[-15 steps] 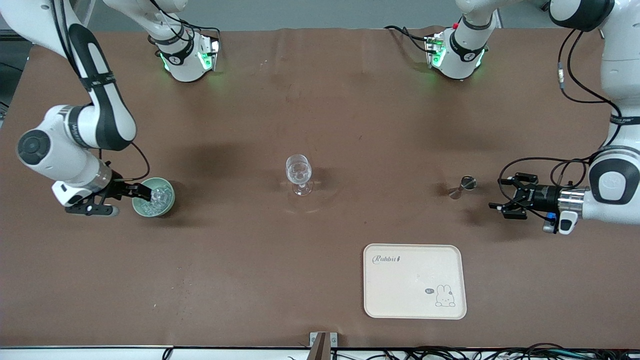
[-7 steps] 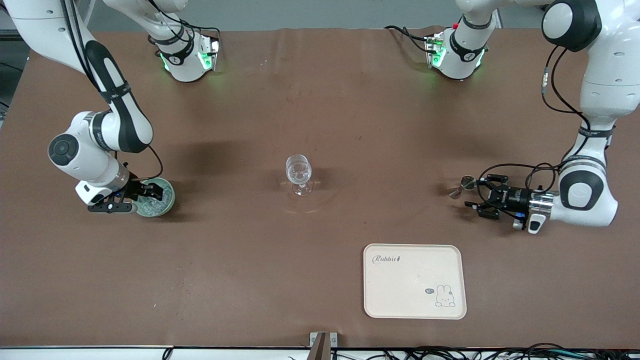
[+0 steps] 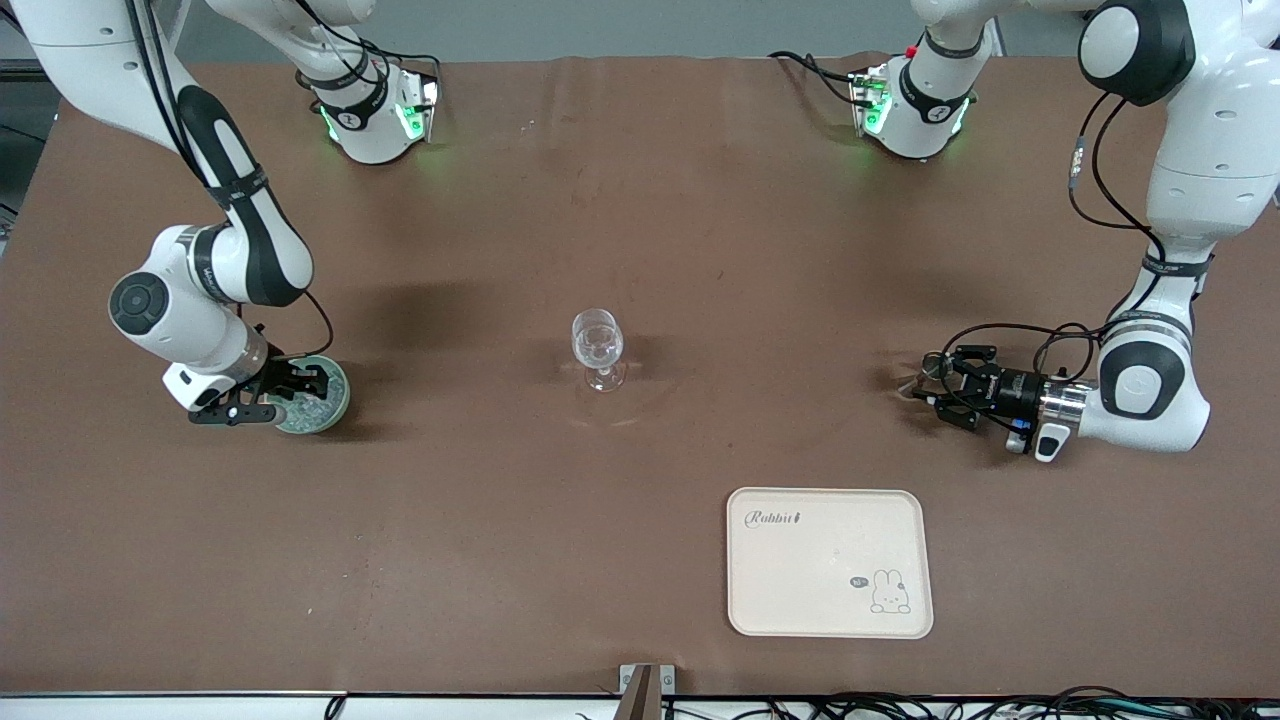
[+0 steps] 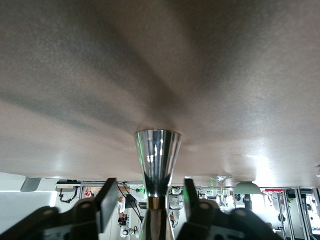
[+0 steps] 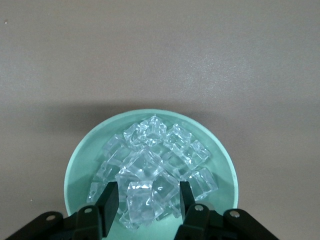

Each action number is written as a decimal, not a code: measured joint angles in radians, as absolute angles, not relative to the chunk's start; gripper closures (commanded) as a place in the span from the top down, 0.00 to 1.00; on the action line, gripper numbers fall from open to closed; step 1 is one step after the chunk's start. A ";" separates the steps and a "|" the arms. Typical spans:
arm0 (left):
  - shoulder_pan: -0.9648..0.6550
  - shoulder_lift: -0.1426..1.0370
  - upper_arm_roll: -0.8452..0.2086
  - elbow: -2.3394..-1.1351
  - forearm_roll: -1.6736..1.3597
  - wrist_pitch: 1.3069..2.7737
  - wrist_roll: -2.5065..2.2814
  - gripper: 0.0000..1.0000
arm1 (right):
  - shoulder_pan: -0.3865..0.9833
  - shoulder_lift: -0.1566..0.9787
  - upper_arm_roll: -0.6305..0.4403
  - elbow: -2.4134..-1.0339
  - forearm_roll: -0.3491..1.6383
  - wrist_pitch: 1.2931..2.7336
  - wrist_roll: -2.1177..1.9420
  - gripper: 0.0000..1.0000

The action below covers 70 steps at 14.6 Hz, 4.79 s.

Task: Pour wine and add ice with both arms
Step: 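Lift the jigger with the left gripper while the right gripper picks ice, then tilt the held jigger over the wine glass with the left gripper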

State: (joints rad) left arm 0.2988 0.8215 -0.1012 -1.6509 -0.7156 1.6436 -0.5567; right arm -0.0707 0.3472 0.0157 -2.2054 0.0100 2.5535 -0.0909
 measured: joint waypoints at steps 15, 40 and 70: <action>0.299 0.820 -0.123 -1.648 -0.719 1.634 -0.556 0.01 | -0.071 0.347 0.017 -2.195 0.010 2.527 -0.102 0.47; 0.203 0.644 -0.596 -1.604 -0.764 1.962 -1.150 0.00 | -0.071 0.349 0.019 -2.101 0.010 2.373 -0.102 0.01; -0.184 0.567 -0.594 -1.587 -0.283 2.253 -1.821 0.00 | -0.100 0.104 0.006 -1.358 0.011 1.450 0.031 0.01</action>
State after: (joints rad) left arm -0.1840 0.5666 -0.5936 -1.5875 -0.2830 2.2533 -1.8207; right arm -0.0995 0.1045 0.0065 -1.3580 0.0106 1.4498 0.0308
